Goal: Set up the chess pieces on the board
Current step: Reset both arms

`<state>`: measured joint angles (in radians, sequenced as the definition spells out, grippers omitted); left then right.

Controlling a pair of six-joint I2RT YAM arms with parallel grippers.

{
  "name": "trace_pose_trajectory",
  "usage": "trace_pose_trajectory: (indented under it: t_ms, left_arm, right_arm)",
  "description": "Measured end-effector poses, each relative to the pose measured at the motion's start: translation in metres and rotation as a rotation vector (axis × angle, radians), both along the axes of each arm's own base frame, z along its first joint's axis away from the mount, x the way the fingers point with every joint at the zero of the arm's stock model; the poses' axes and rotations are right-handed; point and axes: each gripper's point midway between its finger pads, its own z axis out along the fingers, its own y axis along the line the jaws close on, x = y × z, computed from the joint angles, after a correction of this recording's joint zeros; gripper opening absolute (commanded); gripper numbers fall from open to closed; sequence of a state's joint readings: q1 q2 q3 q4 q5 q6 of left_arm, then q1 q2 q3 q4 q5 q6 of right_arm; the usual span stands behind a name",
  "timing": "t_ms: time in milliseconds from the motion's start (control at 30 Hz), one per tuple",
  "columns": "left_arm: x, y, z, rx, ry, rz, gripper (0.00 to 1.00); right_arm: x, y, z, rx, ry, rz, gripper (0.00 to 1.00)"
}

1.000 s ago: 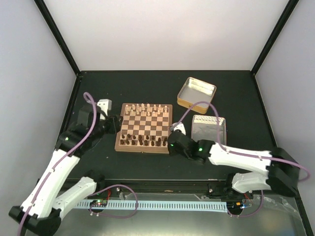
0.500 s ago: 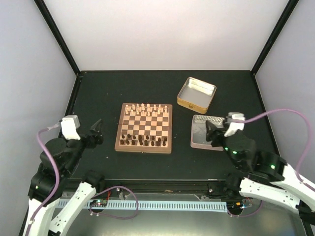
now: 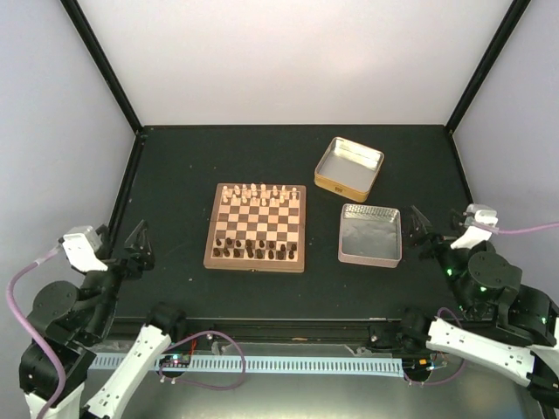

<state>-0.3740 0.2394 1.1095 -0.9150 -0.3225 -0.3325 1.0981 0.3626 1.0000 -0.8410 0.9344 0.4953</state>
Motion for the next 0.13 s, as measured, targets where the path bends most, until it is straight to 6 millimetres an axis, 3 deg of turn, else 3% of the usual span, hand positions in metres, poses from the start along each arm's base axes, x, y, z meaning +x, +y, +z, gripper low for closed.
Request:
trace_pose_trajectory:
  t_ms: [133]
  left_arm:
    - [-0.0018, 0.0012, -0.0012, 0.011, 0.008, 0.002, 0.99]
  right_arm:
    - [-0.0018, -0.0053, -0.0009, -0.001, -0.002, -0.008, 1.0]
